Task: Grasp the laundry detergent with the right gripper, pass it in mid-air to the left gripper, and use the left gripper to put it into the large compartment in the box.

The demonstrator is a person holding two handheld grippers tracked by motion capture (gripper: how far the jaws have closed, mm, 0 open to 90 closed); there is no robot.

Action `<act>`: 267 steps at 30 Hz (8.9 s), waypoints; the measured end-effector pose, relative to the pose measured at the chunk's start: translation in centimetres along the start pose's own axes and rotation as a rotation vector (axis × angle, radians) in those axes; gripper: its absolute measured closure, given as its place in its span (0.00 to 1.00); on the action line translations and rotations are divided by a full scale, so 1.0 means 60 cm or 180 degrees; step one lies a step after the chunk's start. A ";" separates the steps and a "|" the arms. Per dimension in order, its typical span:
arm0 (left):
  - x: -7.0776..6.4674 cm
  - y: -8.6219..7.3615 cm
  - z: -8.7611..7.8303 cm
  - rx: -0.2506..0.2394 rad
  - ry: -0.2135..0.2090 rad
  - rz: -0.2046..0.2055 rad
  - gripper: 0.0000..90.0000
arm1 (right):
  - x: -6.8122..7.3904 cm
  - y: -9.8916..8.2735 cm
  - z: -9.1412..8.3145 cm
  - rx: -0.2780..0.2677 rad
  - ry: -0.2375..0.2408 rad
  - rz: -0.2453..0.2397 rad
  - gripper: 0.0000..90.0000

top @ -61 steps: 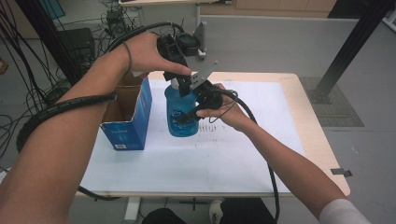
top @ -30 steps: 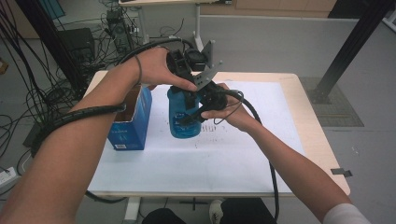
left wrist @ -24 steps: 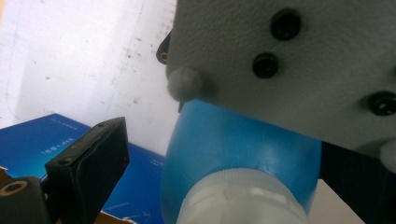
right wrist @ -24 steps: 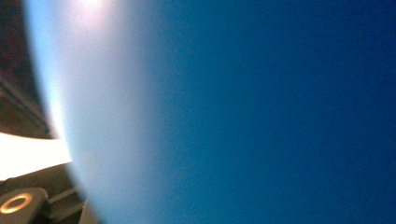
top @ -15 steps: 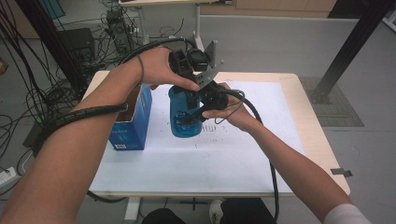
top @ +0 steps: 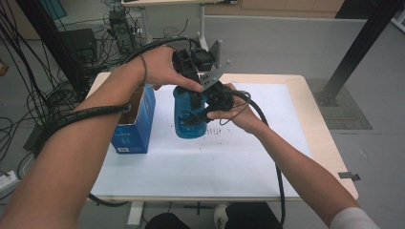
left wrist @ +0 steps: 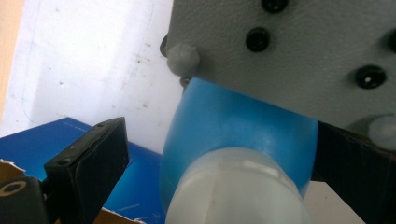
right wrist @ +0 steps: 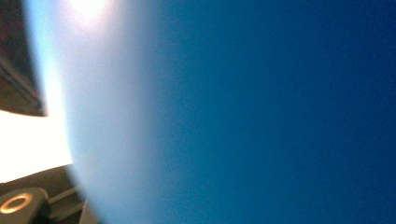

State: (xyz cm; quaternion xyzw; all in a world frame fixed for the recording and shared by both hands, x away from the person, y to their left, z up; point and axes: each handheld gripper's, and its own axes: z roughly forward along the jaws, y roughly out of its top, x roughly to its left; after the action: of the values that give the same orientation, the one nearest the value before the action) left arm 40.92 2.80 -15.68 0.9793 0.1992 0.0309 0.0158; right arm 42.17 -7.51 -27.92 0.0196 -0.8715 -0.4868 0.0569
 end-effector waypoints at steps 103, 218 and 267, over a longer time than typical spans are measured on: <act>-0.010 -0.003 -0.007 -0.0043 0.0029 -0.0015 0.06 | 0.006 0.005 -0.012 -0.0074 -0.0072 -0.0122 0.49; -0.016 0.002 0.010 0.0167 -0.0119 0.0293 0.40 | 0.012 0.000 -0.003 -0.0008 -0.0090 -0.0257 0.48; -0.018 0.005 0.015 0.0149 -0.0179 0.0264 0.41 | 0.011 -0.009 -0.004 -0.0015 0.0034 -0.0180 0.47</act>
State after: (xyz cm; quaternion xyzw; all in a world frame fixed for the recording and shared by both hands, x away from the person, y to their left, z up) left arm 40.12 2.08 -16.61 0.9873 0.1586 -0.0007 -0.0028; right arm 41.54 -8.07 -28.23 0.0467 -0.8691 -0.4901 0.0479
